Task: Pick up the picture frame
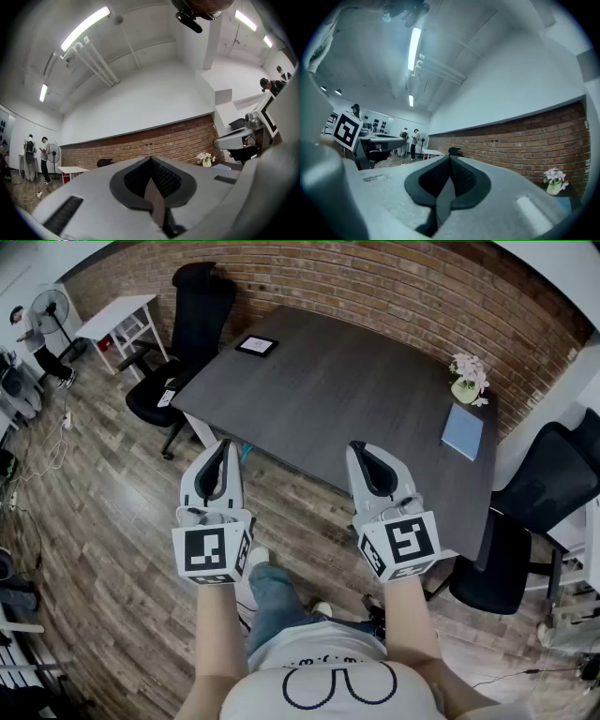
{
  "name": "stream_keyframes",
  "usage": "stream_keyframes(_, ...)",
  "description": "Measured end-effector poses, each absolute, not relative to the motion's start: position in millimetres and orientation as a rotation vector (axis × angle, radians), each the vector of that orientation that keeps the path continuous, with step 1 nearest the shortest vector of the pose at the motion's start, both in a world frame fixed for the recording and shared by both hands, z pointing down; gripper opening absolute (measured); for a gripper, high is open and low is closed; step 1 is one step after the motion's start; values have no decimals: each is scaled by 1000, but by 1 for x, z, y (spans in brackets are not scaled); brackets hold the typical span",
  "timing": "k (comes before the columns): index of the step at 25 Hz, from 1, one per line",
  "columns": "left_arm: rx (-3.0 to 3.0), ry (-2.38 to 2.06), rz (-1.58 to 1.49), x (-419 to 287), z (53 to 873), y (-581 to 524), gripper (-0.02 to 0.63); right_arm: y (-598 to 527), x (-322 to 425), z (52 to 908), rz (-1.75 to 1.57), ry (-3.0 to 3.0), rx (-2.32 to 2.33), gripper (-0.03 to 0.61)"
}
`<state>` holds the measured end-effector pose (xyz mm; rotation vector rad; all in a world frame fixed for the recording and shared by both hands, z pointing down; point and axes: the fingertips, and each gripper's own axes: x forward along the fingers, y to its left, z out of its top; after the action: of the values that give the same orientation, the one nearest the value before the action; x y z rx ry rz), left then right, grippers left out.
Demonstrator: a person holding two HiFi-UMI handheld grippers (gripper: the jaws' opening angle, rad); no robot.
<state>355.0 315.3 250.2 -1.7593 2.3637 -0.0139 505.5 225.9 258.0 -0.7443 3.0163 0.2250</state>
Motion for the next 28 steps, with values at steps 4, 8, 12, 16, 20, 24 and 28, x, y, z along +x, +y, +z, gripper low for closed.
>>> stream_keyframes(4,-1768,2364,-9,325,253,309,-2,219,476,259,228,3021,-754,2)
stream_keyframes(8,-1777,2374,-1,287,259,296,-2,206,438,265,188,3034,-748,2)
stream_keyframes(12,-1796,2391,-6,243,270,279,-2,191,396,273,87,3030,-717,2)
stream_keyframes(16,-1842,2400,11,190,281,258,-2,172,344,283,64,3051,-722,3)
stream_keyframes(20,-1891,2377,11,134,284,232,-2,149,286,289,35,3057,-762,3)
stream_keyframes(24,-1933,2352,10,76,283,212,-2,133,228,286,43,3041,-796,3)
stream_keyframes(28,-1963,2330,-9,29,281,201,-2,125,177,286,117,3072,-816,3)
